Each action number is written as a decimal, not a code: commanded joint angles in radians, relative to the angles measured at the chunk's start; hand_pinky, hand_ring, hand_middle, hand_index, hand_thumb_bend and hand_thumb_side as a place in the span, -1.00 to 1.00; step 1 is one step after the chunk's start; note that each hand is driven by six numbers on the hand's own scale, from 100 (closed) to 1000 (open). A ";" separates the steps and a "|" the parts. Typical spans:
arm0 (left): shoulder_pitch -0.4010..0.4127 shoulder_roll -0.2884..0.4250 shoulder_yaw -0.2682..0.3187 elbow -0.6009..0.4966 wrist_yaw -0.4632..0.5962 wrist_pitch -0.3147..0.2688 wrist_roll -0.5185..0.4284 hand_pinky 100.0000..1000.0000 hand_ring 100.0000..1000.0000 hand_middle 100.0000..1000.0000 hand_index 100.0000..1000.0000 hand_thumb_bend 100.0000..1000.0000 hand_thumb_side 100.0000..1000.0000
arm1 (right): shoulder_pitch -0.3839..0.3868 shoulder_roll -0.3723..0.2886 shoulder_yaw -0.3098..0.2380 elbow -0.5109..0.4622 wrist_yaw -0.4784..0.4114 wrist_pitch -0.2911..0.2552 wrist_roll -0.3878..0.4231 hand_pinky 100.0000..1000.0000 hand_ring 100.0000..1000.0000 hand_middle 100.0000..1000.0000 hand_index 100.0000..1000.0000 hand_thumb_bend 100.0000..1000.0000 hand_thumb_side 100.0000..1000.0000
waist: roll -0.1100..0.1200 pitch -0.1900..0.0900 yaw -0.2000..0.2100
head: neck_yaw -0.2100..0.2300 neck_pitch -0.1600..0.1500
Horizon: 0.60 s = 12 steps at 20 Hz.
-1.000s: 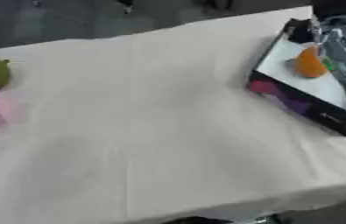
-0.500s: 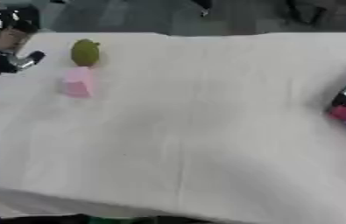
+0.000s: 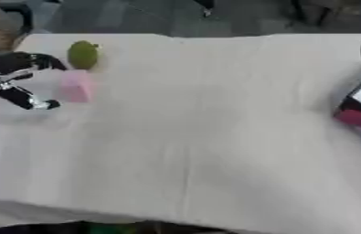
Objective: Pick up the objects with one hand, pass them to the other hand, and then place them into the box on the other side of the table.
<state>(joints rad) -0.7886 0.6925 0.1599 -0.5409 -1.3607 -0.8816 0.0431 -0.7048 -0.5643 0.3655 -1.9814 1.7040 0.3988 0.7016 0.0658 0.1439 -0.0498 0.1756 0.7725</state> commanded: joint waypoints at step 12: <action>-0.031 0.000 -0.013 0.138 -0.081 0.158 0.446 0.59 0.56 0.65 0.76 -0.51 -0.66 | -0.023 0.005 -0.003 -0.019 -0.022 0.071 -0.053 0.75 0.70 0.57 0.92 -0.66 -0.37 | 0.004 0.026 -0.044 | 0.021 -0.023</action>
<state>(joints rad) -0.8009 0.6672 0.1514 -0.4016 -1.4369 -0.7161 0.4601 -0.7095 -0.5539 0.3703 -1.9814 1.6858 0.4566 0.6529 0.0700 0.1855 -0.0969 0.1921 0.7624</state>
